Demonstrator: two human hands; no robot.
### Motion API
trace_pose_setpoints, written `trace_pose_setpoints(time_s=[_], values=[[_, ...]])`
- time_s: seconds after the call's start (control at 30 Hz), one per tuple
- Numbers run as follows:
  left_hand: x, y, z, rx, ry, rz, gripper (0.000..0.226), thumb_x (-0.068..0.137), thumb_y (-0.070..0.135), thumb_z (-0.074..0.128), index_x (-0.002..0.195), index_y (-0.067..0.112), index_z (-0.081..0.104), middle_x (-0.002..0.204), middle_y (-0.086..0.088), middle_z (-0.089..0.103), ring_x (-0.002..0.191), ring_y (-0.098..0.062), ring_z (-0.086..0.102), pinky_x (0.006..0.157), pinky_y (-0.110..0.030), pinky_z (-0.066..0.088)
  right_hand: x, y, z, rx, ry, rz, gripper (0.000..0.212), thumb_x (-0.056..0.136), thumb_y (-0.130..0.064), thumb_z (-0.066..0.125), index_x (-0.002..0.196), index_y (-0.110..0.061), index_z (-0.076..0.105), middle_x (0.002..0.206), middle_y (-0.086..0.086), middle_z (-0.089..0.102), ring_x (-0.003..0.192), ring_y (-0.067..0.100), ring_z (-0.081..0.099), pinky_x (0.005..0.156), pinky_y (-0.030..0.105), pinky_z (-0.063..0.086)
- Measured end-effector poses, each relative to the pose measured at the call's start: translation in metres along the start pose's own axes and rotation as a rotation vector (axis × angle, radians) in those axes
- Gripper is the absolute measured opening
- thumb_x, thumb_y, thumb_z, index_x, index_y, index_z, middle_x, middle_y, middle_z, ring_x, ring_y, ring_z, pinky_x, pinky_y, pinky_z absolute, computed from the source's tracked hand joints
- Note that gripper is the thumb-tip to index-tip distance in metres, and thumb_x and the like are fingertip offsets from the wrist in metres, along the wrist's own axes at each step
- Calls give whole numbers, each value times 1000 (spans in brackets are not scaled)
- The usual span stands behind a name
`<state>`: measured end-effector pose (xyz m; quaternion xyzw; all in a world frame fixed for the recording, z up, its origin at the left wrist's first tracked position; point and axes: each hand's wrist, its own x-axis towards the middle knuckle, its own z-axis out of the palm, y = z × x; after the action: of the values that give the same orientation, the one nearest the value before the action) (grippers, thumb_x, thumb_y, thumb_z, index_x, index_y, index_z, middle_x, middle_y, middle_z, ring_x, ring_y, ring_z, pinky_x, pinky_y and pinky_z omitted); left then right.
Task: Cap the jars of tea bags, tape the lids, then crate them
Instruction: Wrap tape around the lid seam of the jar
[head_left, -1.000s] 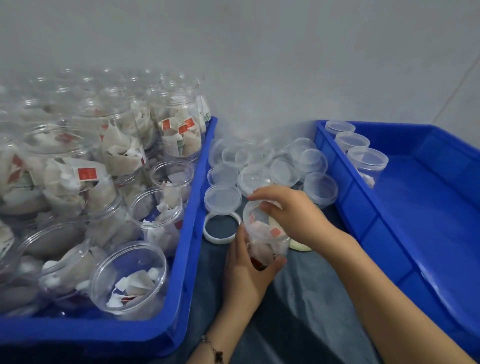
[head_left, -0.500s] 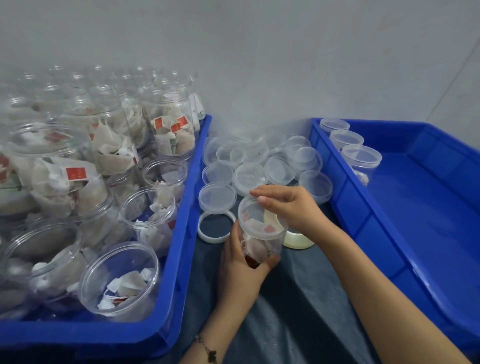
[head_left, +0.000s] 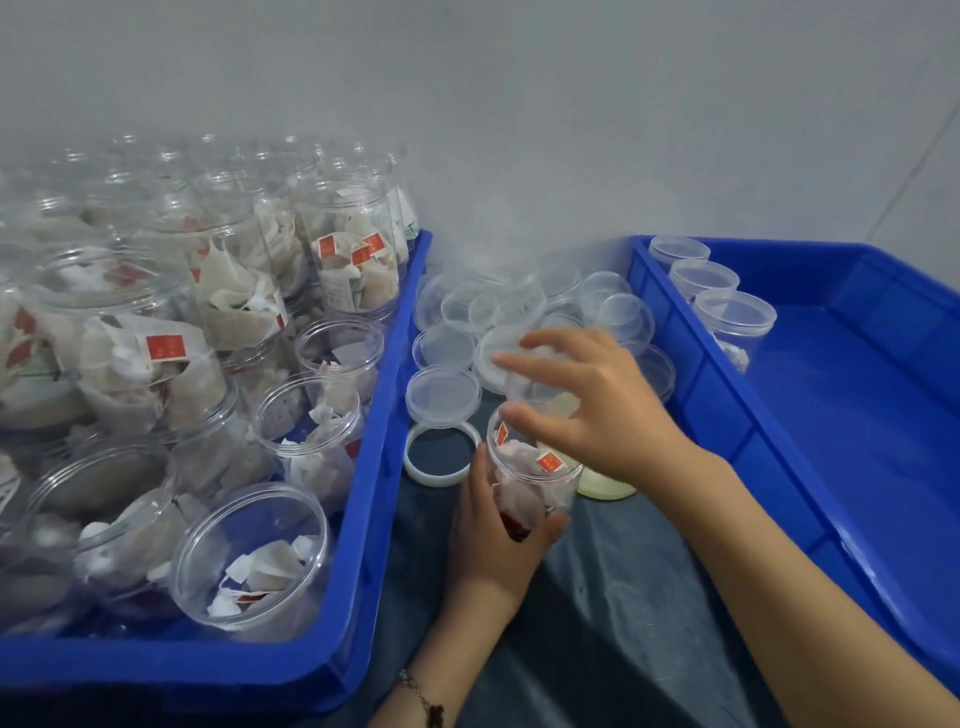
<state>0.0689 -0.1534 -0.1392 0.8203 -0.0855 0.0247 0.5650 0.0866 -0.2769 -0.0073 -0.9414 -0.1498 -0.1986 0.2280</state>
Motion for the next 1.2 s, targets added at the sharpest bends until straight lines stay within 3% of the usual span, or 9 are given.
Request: trace_pose_setpoints(time_s=[0.1, 0.27, 0.4, 0.53, 0.67, 0.83, 0.97, 1.07, 1.2], values=[[3, -1, 2, 24, 2, 4, 106, 66, 43, 80, 149, 29, 16, 149, 6, 33, 134, -13, 38, 105, -40, 39, -8, 2, 16, -51, -206, 44, 43, 84, -53, 60, 126, -44, 56, 133, -14, 50, 122, 17, 40, 101, 37, 33], [3, -3, 3, 47, 32, 27, 97, 64, 49, 76, 142, 36, 19, 126, 23, 32, 117, 1, 38, 88, -24, 39, -7, -4, 25, -90, -209, -8, 42, 83, -54, 60, 123, -43, 58, 131, -15, 53, 117, 18, 42, 98, 42, 35], [5, -4, 5, 45, 57, 43, 97, 61, 50, 75, 142, 33, 25, 125, 21, 34, 114, 2, 39, 86, -22, 37, -8, -5, 25, -100, -188, 5, 41, 83, -53, 61, 123, -42, 60, 130, -16, 53, 114, 19, 42, 96, 40, 36], [6, -8, 7, 54, 73, 43, 104, 60, 51, 76, 147, 27, 24, 135, 13, 40, 123, -6, 43, 89, -23, 38, -9, -4, 25, -205, -141, -92, 42, 80, -54, 63, 119, -39, 64, 125, -14, 58, 109, 21, 46, 86, 39, 37], [7, -9, 7, 77, 73, 45, 99, 61, 49, 79, 142, 29, 27, 123, 21, 36, 111, 6, 38, 82, -18, 35, -6, -6, 25, -184, -154, -12, 43, 81, -56, 60, 121, -41, 62, 125, -19, 56, 110, 17, 44, 88, 36, 36], [7, -8, 7, 75, 50, 9, 102, 58, 53, 75, 144, 29, 24, 132, 14, 40, 119, -5, 43, 85, -22, 37, -9, -6, 29, -144, -133, 19, 39, 81, -53, 62, 118, -40, 64, 122, -19, 57, 110, 17, 43, 86, 36, 36], [7, -6, 5, 43, 24, 18, 100, 58, 56, 72, 141, 37, 22, 126, 22, 37, 116, 0, 42, 84, -21, 39, -9, -9, 30, -178, -148, 64, 39, 82, -57, 57, 117, -42, 62, 120, -22, 56, 109, 16, 43, 85, 36, 37], [6, -6, 4, 68, 30, 11, 97, 57, 57, 68, 141, 33, 25, 131, 16, 44, 117, -4, 47, 87, -26, 46, -13, -20, 38, -272, -60, 151, 39, 81, -59, 52, 111, -38, 64, 113, -16, 60, 105, 23, 48, 80, 36, 37], [5, -4, 3, 108, 24, 46, 70, 62, 64, 44, 124, 32, 39, 107, 21, 49, 96, -1, 54, 66, -7, 40, -17, -40, 54, -553, 52, 279, 33, 78, -52, 52, 87, -23, 66, 90, -2, 62, 81, 28, 55, 63, 33, 29]])
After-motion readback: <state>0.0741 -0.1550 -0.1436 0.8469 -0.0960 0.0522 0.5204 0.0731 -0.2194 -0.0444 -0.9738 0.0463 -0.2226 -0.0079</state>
